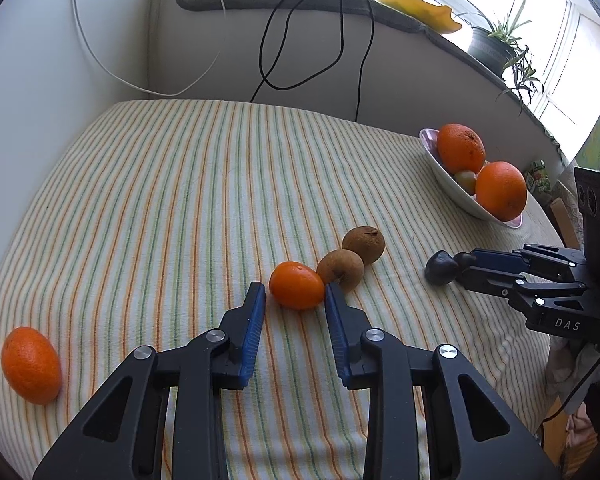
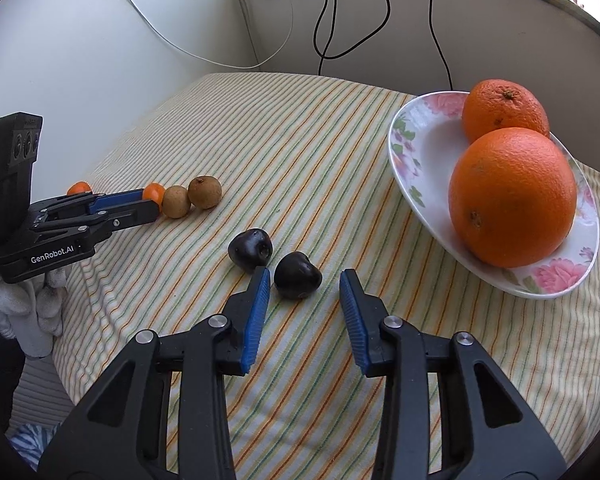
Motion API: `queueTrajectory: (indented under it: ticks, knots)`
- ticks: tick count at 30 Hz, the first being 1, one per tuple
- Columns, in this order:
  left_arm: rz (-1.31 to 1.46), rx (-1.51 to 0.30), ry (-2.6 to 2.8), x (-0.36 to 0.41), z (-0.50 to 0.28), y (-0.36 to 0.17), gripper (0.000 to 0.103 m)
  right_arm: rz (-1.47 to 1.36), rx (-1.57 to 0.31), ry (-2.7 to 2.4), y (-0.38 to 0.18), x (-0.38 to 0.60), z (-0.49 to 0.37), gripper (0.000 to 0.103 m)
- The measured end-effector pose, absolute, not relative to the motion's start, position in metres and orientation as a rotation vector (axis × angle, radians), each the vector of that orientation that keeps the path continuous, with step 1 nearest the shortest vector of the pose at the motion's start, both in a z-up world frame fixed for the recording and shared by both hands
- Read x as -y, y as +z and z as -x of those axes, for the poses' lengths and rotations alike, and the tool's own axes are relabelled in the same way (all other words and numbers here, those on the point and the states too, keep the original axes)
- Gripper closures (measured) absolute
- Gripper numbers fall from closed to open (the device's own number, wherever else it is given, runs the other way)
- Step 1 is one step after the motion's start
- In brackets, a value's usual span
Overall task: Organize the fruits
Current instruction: 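Grasp the small tangerine with the left tool while the right tool grasps a dark plum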
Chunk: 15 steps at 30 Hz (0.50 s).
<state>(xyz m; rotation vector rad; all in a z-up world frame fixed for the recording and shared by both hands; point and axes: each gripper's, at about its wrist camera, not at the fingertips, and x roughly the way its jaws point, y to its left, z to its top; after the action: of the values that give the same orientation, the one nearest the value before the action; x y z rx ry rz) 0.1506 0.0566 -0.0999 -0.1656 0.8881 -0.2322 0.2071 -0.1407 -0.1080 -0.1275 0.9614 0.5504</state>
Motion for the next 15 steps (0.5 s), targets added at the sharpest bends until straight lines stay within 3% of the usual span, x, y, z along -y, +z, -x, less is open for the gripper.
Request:
queueTrajectory:
  ticks: [6,9,15]
  knots:
    - [0.162,-0.895,-0.25,-0.054,-0.156,-0.101,0.074,0.123,-0.969,0.568,-0.112,0.132,-0.214,0.065]
    - [0.151,-0.894,-0.25,-0.052,-0.156,-0.102,0.076,0.129,-0.972,0.563,-0.112,0.13,-0.213,0.072]
    - [0.149,-0.89,-0.251,-0.052,-0.156,-0.102,0.077,0.137,-0.978,0.566,-0.11,0.13,-0.211,0.073]
